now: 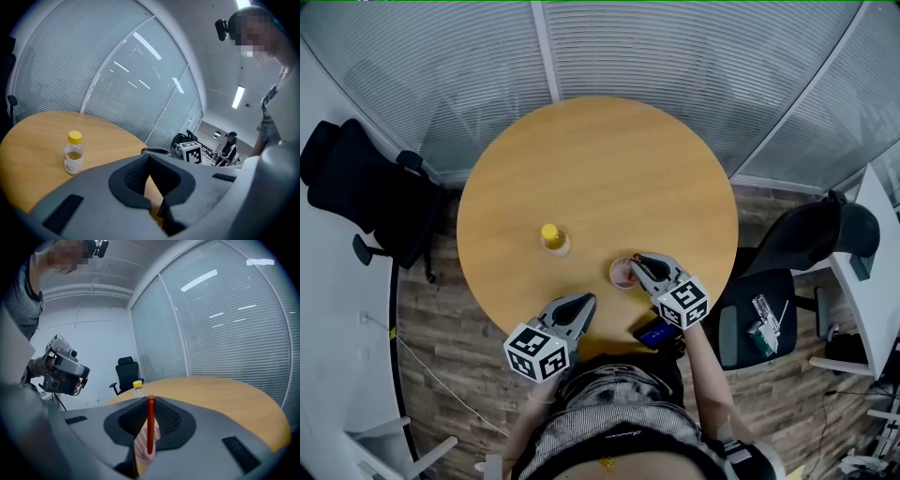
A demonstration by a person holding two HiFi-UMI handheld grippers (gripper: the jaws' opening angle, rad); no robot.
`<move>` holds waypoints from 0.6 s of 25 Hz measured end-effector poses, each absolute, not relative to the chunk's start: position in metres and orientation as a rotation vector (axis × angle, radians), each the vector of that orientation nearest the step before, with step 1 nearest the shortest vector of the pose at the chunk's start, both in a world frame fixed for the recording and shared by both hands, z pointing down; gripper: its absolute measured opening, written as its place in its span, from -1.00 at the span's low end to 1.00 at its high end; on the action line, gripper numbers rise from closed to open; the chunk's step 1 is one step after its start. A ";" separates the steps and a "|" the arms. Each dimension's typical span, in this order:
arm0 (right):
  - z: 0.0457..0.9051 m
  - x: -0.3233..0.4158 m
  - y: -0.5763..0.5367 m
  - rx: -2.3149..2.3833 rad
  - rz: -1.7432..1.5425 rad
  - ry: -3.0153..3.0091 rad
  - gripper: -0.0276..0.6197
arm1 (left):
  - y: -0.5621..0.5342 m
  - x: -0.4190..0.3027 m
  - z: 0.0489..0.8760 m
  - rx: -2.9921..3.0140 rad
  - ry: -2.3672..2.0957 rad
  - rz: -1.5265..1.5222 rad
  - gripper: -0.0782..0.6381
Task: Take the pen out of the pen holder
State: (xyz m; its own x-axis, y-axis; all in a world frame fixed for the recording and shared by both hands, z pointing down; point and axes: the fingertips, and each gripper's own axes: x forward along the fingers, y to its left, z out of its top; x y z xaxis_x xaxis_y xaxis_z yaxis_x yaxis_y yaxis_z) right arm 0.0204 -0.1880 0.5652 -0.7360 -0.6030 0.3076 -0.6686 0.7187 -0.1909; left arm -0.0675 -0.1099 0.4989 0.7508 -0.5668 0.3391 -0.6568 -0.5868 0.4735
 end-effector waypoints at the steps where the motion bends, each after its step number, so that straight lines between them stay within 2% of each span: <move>1: 0.560 0.019 -0.188 1.014 0.417 -2.708 -0.74 | -0.110 -0.068 0.499 2.361 -0.918 0.202 -0.77; 15: 0.466 0.018 -0.182 1.094 0.233 -2.769 -0.74 | -0.103 -0.068 0.500 2.361 -0.915 0.205 -0.77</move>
State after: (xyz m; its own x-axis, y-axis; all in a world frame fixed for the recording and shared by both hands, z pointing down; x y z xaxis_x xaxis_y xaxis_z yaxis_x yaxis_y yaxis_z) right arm 0.0182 -0.1821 0.4664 -0.7211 -0.6633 0.2002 -0.6874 0.7210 -0.0871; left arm -0.0681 -0.1030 0.4998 0.7516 -0.5650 0.3404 -0.6562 -0.5882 0.4727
